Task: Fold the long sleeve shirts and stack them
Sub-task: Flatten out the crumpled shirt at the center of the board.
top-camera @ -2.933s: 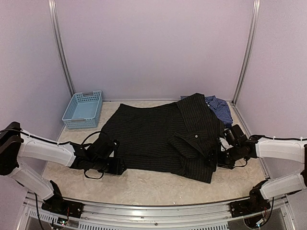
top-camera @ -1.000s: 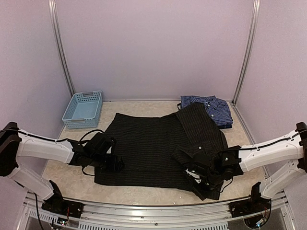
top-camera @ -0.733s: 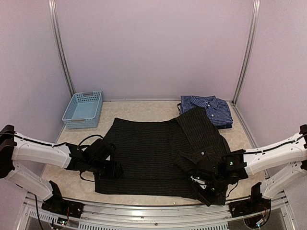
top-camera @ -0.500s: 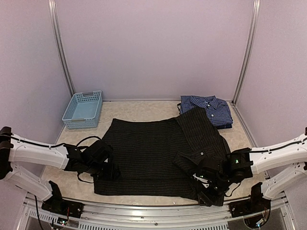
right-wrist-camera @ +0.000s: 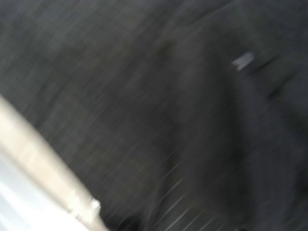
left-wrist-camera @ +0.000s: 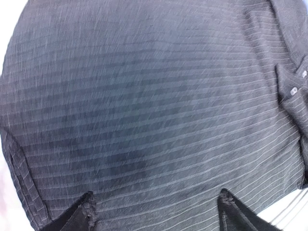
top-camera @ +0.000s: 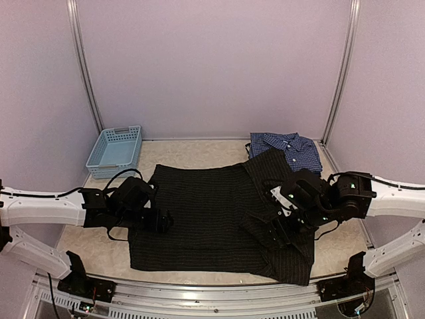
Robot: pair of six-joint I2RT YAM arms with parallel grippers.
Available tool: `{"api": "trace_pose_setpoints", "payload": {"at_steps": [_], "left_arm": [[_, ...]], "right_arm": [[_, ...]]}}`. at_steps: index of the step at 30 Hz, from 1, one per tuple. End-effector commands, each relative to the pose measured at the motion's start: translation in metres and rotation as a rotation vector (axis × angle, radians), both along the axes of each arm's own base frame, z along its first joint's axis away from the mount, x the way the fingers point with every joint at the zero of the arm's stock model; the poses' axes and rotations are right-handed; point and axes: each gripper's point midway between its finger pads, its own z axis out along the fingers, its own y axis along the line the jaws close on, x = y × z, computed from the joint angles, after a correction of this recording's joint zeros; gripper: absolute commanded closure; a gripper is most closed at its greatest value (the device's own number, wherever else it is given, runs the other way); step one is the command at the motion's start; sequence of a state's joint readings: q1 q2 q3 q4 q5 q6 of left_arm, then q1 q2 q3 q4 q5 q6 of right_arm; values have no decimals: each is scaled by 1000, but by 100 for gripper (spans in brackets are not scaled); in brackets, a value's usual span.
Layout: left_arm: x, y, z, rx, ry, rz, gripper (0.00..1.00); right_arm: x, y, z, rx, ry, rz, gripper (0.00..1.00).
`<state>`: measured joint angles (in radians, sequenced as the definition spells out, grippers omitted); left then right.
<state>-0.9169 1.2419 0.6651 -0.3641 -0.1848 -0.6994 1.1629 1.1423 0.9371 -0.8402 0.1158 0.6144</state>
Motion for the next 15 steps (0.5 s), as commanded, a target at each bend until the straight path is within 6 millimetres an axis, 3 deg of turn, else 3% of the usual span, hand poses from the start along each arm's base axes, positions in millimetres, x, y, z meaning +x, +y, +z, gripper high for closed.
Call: {"api": "trace_pose_setpoints", "payload": {"at_steps": [1, 4, 8, 11, 15], "left_arm": [[25, -17, 38, -40, -141, -12, 13], [35, -25, 57, -84, -198, -8, 3], [44, -35, 69, -130, -228, -21, 1], [48, -42, 67, -133, -217, -43, 1], [50, -47, 54, -114, -193, -58, 1]], "right_arm": [[62, -17, 1, -78, -122, -110, 32], [99, -33, 0, -90, -136, -228, 33], [134, -53, -10, -98, -133, -335, 35], [150, -75, -27, -149, -106, -401, 36], [161, -85, -53, -155, -39, -404, 34]]}}
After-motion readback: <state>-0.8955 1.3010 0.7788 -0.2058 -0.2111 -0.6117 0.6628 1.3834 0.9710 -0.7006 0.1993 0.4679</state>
